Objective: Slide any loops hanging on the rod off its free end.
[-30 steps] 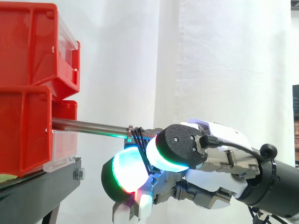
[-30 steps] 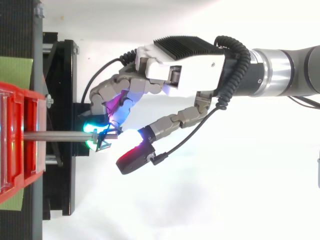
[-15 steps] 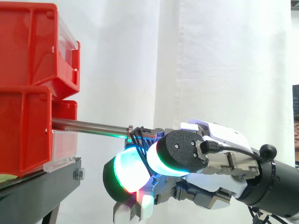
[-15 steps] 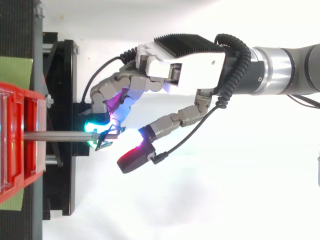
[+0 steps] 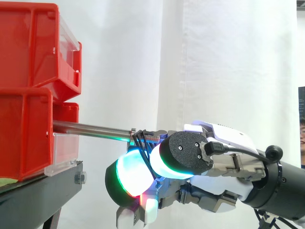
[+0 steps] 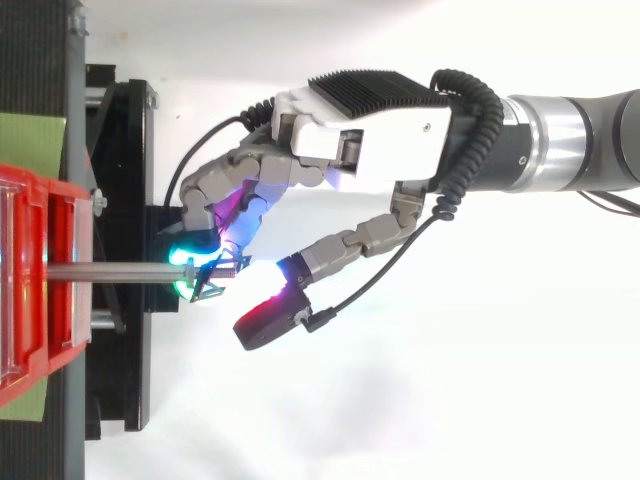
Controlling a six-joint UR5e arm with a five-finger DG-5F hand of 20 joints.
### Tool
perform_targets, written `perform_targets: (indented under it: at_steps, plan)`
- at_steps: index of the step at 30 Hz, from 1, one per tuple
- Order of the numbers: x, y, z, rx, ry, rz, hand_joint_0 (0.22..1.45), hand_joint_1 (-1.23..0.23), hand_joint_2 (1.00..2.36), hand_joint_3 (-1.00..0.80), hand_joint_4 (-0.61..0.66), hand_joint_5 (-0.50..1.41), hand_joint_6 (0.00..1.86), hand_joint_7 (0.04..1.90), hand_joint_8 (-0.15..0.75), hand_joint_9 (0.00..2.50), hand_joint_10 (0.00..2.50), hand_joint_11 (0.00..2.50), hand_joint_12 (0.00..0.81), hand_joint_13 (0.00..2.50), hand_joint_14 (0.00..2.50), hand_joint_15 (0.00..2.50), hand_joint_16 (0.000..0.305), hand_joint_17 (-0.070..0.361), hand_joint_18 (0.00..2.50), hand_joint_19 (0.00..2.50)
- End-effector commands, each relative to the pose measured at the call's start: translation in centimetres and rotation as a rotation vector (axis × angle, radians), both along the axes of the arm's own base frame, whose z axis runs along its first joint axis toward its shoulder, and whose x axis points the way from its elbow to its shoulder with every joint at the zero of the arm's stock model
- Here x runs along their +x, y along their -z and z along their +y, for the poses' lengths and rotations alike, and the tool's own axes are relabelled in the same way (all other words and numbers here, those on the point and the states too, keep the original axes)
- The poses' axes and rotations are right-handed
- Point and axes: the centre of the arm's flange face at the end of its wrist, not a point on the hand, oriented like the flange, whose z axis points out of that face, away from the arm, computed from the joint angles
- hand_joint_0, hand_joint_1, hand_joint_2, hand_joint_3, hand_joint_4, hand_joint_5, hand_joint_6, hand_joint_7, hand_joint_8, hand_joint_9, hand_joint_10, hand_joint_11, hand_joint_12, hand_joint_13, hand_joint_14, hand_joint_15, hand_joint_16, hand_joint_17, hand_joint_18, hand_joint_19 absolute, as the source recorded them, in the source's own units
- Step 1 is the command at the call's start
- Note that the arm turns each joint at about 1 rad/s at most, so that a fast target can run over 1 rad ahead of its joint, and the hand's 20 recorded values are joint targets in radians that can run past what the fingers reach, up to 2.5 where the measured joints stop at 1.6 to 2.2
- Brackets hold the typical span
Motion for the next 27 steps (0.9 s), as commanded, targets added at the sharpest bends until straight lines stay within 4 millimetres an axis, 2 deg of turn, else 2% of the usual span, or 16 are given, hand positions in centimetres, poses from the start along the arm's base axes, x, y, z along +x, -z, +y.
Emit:
perform_targets:
  at_steps: [1, 13, 27]
  plan:
    - [-0.2, -0.6, 0.1, -0.004, 0.001, 0.026, 0.60, -0.70, 1.02, -0.11, 0.16, -0.14, 0.91, 1.18, 0.344, 0.99, 0.02, 0.47, 0.382, 0.91, 0.01, 0.32, 0.049, 0.110, 0.81, 0.44]
    - [-1.4, -0.8, 0.3, -0.069, -0.029, 0.146, 0.60, -0.69, 1.02, -0.11, 0.16, -0.14, 0.91, 1.19, 0.346, 1.00, 0.01, 0.46, 0.384, 0.91, 0.01, 0.32, 0.049, 0.110, 0.81, 0.45]
    - [-2.8, -3.9, 0.0, -0.075, -0.026, 0.196, 0.60, -0.69, 1.02, -0.12, 0.16, -0.14, 0.91, 1.20, 0.342, 1.00, 0.01, 0.47, 0.383, 0.90, 0.01, 0.33, 0.049, 0.109, 0.81, 0.45]
